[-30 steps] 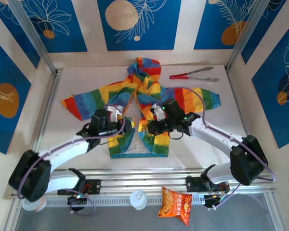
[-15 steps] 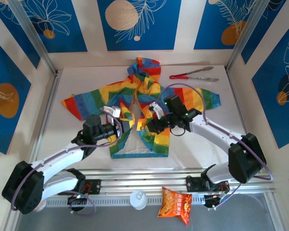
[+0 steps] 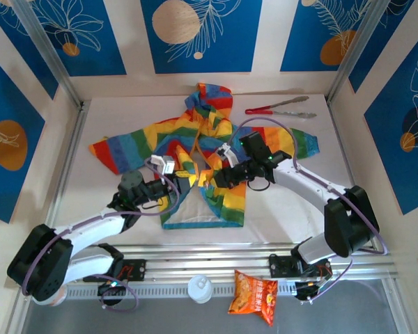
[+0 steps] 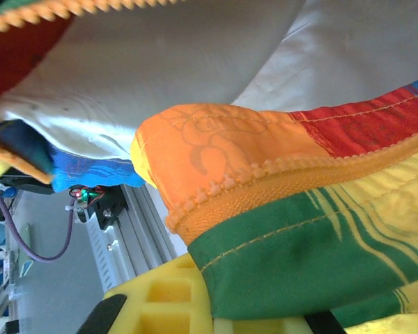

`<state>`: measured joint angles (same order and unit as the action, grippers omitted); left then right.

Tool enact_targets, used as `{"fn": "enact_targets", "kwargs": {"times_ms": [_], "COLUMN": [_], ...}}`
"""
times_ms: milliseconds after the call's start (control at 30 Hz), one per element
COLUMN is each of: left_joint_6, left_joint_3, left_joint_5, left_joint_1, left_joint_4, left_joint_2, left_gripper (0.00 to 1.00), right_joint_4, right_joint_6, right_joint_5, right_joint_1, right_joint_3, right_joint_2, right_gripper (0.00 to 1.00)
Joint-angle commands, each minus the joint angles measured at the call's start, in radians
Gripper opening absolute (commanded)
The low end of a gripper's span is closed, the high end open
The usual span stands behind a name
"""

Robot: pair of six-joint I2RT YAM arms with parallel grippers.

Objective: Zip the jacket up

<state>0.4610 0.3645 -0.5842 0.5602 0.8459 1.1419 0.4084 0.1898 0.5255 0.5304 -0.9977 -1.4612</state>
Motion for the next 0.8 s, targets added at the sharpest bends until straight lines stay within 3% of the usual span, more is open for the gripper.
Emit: {"fn": "enact_targets", "kwargs": {"times_ms": [0, 367, 767], "left_joint_6": [-0.023, -0.041, -0.052], "left_joint_3": [0.001, -0.004, -0.037], "left_joint_5": [-0.025, 0.035, 0.072], "left_joint_1": [0.001, 0.066, 0.068], "left_joint_4": [0.065, 0.081, 0.152], "left_joint_2": [-0.009, 0.045, 0.087], "left_gripper": [0.0, 0.0, 0.0], "right_joint_4": [0.021, 0.02, 0.029], "right_joint_6": [0.023, 0.018, -0.037], "right_joint_5": [0.048, 0.086, 0.146], "right_joint_1": [0.002, 0.014, 0.017], "right_joint_3": [-0.035, -0.036, -0.032], "right_joint_2": [-0.007, -0.014, 0.0], "right_gripper": [0.0, 0.0, 0.0]}}
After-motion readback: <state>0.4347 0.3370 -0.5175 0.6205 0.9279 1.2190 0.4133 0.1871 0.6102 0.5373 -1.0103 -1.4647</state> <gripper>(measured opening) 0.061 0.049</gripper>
